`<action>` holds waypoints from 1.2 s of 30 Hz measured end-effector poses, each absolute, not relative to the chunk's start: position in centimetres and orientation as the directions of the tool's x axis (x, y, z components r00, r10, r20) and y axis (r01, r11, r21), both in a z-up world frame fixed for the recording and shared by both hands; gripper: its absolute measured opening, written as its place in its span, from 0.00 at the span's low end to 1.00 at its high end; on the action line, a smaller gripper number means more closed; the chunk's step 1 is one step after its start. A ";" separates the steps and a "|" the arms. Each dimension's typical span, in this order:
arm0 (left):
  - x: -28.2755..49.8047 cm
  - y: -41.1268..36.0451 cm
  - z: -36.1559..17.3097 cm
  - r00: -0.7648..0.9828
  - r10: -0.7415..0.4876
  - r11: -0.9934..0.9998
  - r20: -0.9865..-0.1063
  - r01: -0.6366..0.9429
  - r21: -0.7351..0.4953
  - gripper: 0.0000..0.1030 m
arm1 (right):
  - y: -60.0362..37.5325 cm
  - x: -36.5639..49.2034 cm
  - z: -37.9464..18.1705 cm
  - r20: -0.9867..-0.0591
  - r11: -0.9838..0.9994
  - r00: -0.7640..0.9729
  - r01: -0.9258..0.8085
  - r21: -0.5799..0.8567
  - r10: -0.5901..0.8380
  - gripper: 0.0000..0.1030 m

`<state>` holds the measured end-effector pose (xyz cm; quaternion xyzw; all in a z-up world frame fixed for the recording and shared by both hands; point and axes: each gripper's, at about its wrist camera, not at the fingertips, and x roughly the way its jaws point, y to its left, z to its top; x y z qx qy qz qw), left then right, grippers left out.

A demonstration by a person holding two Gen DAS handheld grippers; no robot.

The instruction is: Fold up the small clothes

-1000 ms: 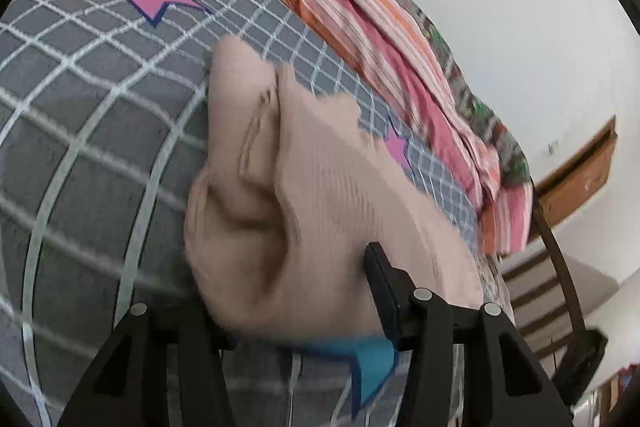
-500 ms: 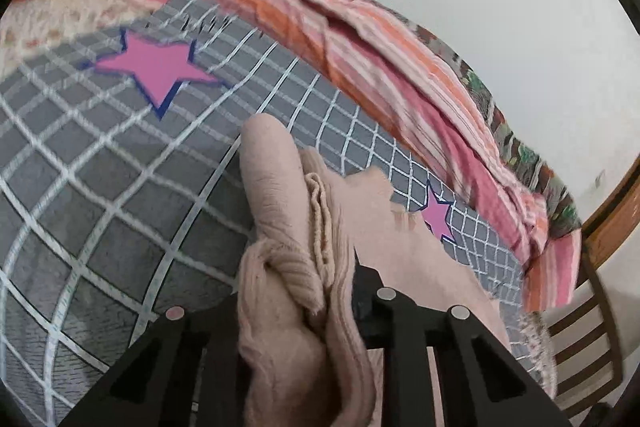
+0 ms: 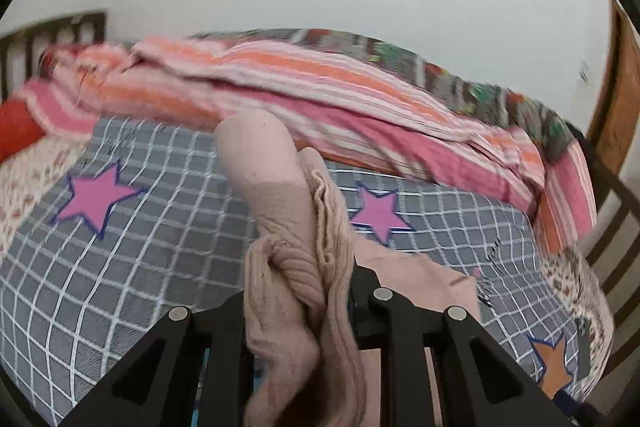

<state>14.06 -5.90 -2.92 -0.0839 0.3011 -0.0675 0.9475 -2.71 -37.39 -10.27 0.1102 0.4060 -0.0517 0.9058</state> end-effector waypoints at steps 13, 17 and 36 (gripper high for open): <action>11.3 -22.9 -10.6 0.672 -0.253 0.955 -0.697 0.287 -0.069 0.21 | -39.4 -4.7 -9.7 -0.760 0.966 0.645 0.236 0.108 -0.072 0.44; 10.6 -21.2 -9.3 0.606 -0.442 0.886 -0.662 0.410 -0.217 0.41 | -39.3 -4.3 -9.6 -0.760 0.970 0.647 0.218 0.110 -0.059 0.44; 11.4 -4.3 -10.5 0.655 -0.334 0.939 -0.678 0.172 -0.296 0.59 | -31.4 7.8 -9.5 -0.666 0.901 0.669 -0.012 0.433 0.329 0.54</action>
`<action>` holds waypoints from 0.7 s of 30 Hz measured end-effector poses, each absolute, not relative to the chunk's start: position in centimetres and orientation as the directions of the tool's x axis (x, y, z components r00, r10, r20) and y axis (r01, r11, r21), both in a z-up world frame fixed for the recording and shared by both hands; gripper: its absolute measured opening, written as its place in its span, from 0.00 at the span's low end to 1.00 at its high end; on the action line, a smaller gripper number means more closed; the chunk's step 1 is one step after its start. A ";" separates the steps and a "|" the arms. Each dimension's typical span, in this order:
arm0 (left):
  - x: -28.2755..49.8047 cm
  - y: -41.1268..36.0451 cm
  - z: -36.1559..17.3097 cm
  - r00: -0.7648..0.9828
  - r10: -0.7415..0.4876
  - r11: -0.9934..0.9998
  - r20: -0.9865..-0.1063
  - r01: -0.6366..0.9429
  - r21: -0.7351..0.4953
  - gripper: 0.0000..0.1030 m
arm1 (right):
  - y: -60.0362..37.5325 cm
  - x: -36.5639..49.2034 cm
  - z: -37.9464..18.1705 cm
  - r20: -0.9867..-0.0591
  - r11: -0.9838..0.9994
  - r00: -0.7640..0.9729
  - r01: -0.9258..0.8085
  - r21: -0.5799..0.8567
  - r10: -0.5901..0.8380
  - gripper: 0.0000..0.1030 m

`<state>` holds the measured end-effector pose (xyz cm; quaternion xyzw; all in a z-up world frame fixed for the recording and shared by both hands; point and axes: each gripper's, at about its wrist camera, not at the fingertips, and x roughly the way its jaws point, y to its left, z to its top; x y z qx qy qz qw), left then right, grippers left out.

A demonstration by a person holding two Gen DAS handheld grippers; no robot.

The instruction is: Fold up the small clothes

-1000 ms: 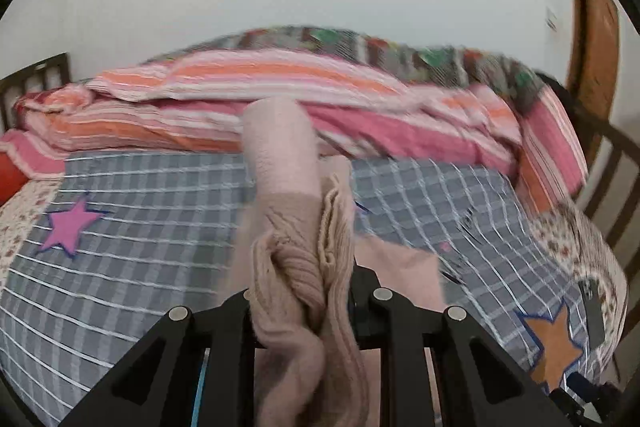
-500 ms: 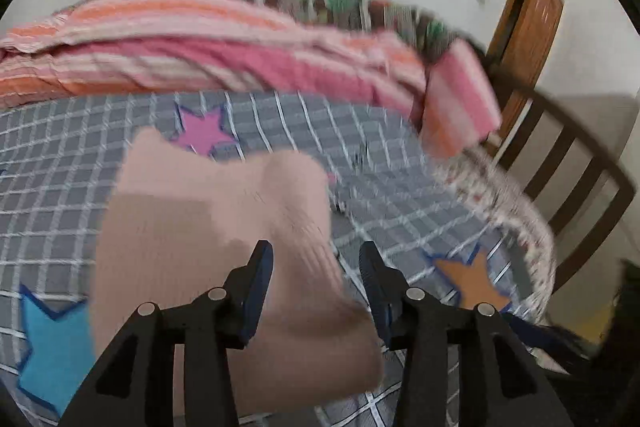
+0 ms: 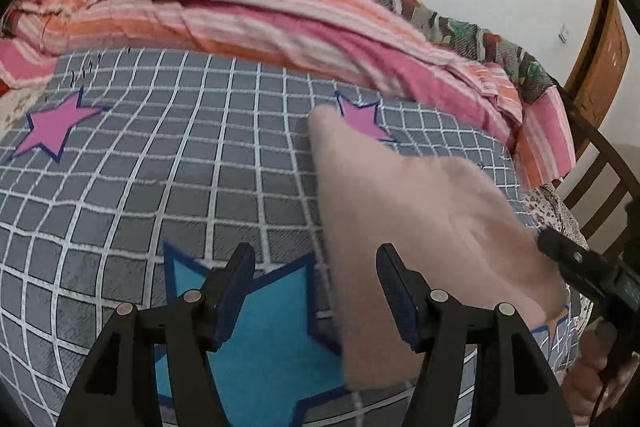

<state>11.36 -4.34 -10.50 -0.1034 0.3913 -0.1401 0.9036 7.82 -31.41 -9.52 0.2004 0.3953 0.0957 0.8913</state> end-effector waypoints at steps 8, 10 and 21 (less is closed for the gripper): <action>11.9 -4.9 -10.0 0.657 -0.367 0.930 -0.659 0.243 -0.275 0.59 | -31.1 8.2 -10.1 -0.615 0.935 0.743 -0.043 0.352 0.265 0.12; 12.0 -4.8 -9.9 0.654 -0.386 0.922 -0.650 0.252 -0.294 0.59 | -31.7 7.5 -10.5 -0.616 0.950 0.755 -0.029 0.312 0.225 0.12; 13.9 -3.3 -12.1 0.603 -0.464 0.881 -0.649 0.239 -0.407 0.59 | -35.0 9.9 -14.5 -0.706 0.885 0.644 0.095 0.455 0.294 0.67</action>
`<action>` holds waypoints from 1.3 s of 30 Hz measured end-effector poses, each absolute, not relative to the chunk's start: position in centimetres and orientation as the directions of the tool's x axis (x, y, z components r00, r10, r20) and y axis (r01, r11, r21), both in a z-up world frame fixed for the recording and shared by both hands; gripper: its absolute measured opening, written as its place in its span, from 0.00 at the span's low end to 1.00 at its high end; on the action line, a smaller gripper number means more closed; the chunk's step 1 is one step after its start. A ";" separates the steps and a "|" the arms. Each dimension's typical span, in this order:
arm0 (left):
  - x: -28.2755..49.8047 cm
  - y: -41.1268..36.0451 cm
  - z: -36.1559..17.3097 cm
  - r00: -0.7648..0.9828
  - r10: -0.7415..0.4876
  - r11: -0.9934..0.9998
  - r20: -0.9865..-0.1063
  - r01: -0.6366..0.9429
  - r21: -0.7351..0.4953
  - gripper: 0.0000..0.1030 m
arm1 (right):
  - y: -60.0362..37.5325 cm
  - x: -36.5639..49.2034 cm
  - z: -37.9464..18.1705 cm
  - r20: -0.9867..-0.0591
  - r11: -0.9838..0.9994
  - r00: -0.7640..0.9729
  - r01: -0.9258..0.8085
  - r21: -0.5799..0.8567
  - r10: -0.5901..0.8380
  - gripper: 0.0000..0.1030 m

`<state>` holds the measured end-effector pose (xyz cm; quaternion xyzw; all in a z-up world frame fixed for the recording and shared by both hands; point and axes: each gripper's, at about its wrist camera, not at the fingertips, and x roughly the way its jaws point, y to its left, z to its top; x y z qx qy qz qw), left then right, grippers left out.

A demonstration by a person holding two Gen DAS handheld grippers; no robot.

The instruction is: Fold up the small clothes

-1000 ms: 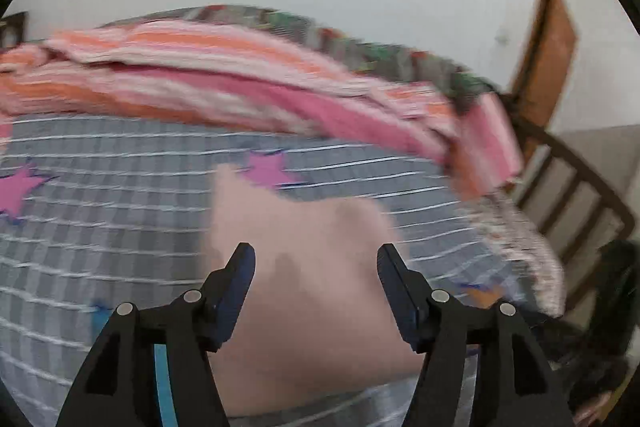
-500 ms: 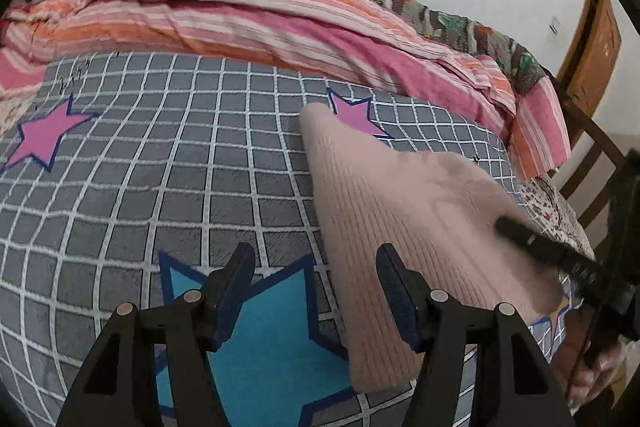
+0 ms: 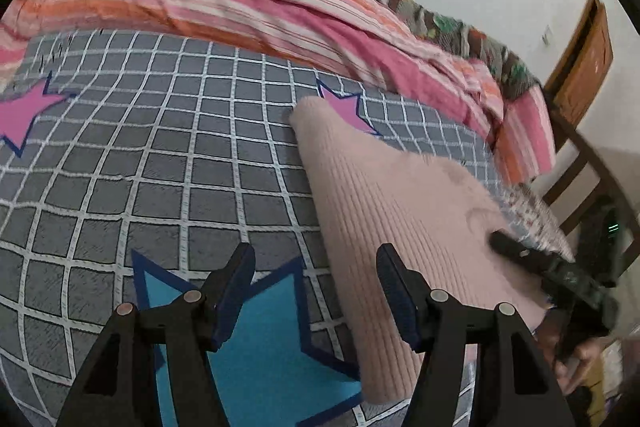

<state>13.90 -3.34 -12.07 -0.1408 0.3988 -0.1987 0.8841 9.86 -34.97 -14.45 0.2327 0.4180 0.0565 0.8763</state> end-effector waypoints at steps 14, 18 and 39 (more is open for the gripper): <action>14.9 1.3 -12.5 0.624 -0.520 0.830 -0.584 0.208 -0.517 0.59 | -34.3 15.5 -17.7 -0.701 0.793 0.537 0.094 0.602 0.469 0.49; 14.6 1.4 -12.5 0.625 -0.487 0.853 -0.610 0.191 -0.485 0.58 | -33.7 15.1 -15.6 -0.699 0.808 0.557 0.082 0.583 0.448 0.38; 13.8 5.8 -7.7 0.718 -0.347 0.924 -0.603 0.153 -0.351 0.58 | -20.6 18.2 -1.9 -0.702 0.918 0.624 -0.066 0.391 0.344 0.30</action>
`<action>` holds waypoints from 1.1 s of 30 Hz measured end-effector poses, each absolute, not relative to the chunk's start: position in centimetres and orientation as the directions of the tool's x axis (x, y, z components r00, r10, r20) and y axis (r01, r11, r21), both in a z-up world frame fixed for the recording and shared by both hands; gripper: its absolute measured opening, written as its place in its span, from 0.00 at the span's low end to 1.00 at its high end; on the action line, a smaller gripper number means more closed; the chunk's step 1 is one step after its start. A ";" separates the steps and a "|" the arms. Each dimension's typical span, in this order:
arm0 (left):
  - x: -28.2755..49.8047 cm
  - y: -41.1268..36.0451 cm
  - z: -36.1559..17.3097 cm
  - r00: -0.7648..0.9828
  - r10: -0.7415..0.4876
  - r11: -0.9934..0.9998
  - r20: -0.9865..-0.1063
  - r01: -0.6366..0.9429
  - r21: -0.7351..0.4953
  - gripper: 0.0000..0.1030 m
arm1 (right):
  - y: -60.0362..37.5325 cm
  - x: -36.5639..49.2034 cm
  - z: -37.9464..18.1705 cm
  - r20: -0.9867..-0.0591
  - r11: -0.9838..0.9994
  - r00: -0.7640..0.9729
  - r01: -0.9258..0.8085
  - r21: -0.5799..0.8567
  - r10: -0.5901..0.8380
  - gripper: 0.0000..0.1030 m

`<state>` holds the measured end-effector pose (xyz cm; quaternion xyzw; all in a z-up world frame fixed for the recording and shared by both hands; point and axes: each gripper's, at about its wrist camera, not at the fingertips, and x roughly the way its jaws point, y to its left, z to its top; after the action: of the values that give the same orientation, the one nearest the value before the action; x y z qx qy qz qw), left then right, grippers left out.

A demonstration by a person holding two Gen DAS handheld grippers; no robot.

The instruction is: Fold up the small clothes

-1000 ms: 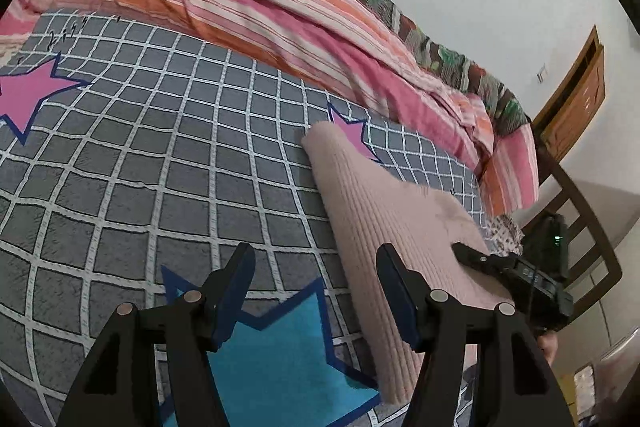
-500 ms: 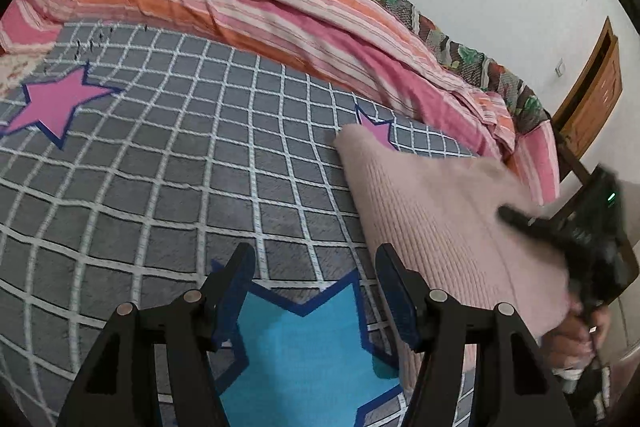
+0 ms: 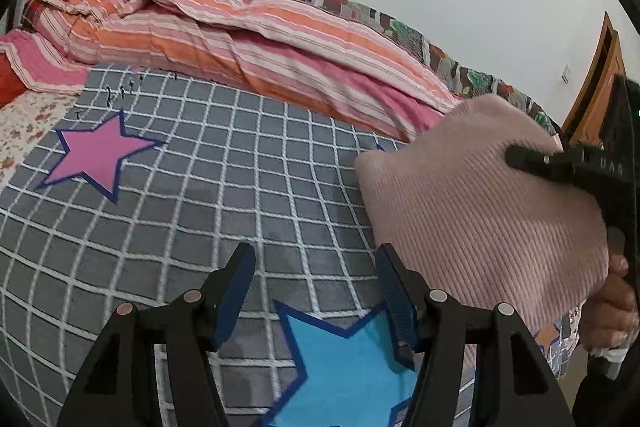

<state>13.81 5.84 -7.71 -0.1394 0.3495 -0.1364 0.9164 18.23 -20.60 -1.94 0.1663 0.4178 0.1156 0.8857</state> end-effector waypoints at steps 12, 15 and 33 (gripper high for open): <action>14.3 10.2 -9.1 0.719 -0.319 0.927 -0.617 0.100 -0.362 0.58 | -22.4 22.3 -8.4 -0.576 0.752 0.612 -0.048 0.657 0.542 0.33; 14.2 9.8 -10.5 0.692 -0.350 0.919 -0.631 0.123 -0.375 0.58 | -24.7 22.8 -14.6 -0.758 0.842 0.502 0.100 0.530 0.418 0.35; 11.8 0.0 -12.8 0.606 -0.373 0.920 -0.703 0.343 -0.192 0.41 | -25.8 12.1 -11.8 -0.699 0.867 0.553 -0.092 0.490 0.454 0.41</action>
<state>11.81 -0.04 -12.83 -0.0189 0.3964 -0.1995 0.8959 12.09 -25.81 -11.76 0.2031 0.4450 0.1592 0.8576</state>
